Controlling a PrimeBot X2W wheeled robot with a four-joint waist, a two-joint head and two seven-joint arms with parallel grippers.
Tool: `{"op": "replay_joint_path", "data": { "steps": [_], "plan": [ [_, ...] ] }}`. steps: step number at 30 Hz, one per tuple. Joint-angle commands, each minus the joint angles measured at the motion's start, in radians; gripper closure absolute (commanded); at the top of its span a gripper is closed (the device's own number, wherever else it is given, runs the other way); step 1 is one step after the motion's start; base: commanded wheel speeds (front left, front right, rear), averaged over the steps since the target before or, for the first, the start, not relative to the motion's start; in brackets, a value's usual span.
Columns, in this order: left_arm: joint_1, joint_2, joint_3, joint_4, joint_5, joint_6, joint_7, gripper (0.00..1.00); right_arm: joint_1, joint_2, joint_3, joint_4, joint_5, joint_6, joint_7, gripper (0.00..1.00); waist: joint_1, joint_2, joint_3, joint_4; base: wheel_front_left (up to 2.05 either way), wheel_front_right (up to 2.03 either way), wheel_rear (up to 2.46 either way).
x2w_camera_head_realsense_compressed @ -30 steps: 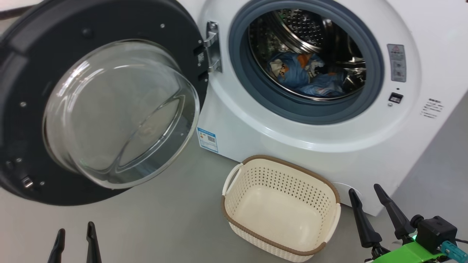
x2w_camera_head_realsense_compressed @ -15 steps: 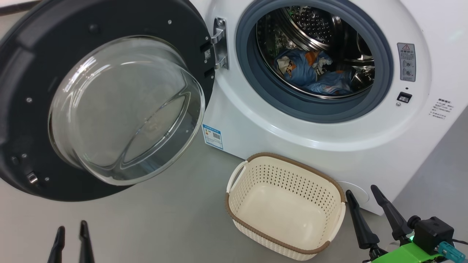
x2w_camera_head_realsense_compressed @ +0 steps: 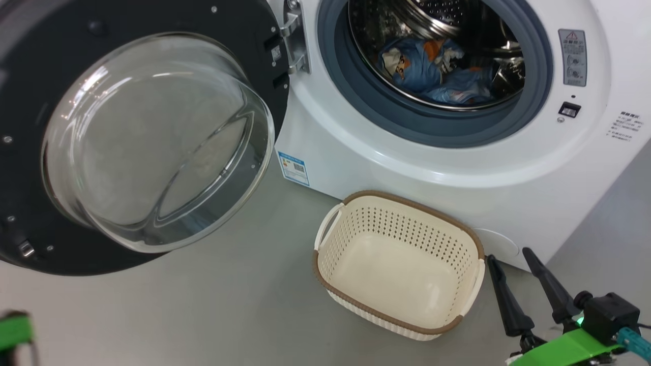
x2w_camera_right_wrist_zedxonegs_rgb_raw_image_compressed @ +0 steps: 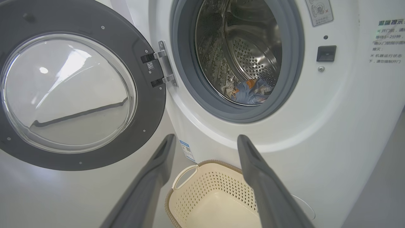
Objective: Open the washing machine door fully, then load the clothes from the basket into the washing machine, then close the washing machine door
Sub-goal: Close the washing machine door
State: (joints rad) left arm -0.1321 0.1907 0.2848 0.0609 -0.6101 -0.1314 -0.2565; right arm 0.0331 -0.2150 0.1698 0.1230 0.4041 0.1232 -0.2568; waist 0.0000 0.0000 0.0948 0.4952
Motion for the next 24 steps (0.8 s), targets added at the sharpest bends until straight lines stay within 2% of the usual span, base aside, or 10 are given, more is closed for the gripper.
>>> {"op": "replay_joint_path", "data": {
  "steps": [1,7,12,18,21,24],
  "plan": [
    [-0.064,0.066,0.050,-0.019,-0.047,0.001,-0.005,1.00,-0.045,-0.021,0.023,-0.029,-0.004,0.008,-0.005,0.00,0.0000,0.0000,0.021,-0.006,0.00,0.00,0.00],
    [-0.206,0.242,0.068,0.088,-0.287,0.001,-0.005,1.00,-0.069,-0.037,0.034,-0.027,-0.006,0.008,-0.005,0.00,0.0000,0.0000,0.068,-0.018,0.00,0.00,0.00],
    [-0.316,0.356,0.059,0.257,-0.470,0.001,0.003,1.00,-0.083,-0.050,0.040,-0.027,-0.006,0.008,-0.005,0.00,0.0000,0.0000,0.097,-0.029,0.00,0.00,0.00],
    [-0.449,0.440,0.060,0.474,-0.709,0.001,0.147,1.00,-0.104,-0.059,0.056,-0.025,-0.006,0.008,-0.005,0.00,0.0000,0.0000,0.120,-0.047,0.00,0.00,0.00],
    [-0.497,0.476,0.055,0.556,-0.776,0.001,0.225,1.00,-0.113,-0.058,0.067,-0.026,-0.008,0.008,-0.005,0.00,0.0000,0.0000,0.133,-0.052,0.00,0.00,0.00],
    [-0.516,0.502,0.033,0.605,-0.791,0.001,0.288,1.00,-0.118,-0.059,0.073,-0.027,-0.008,0.008,-0.005,0.00,0.0000,0.0000,0.143,-0.054,0.00,0.00,0.00]
  ]
}}
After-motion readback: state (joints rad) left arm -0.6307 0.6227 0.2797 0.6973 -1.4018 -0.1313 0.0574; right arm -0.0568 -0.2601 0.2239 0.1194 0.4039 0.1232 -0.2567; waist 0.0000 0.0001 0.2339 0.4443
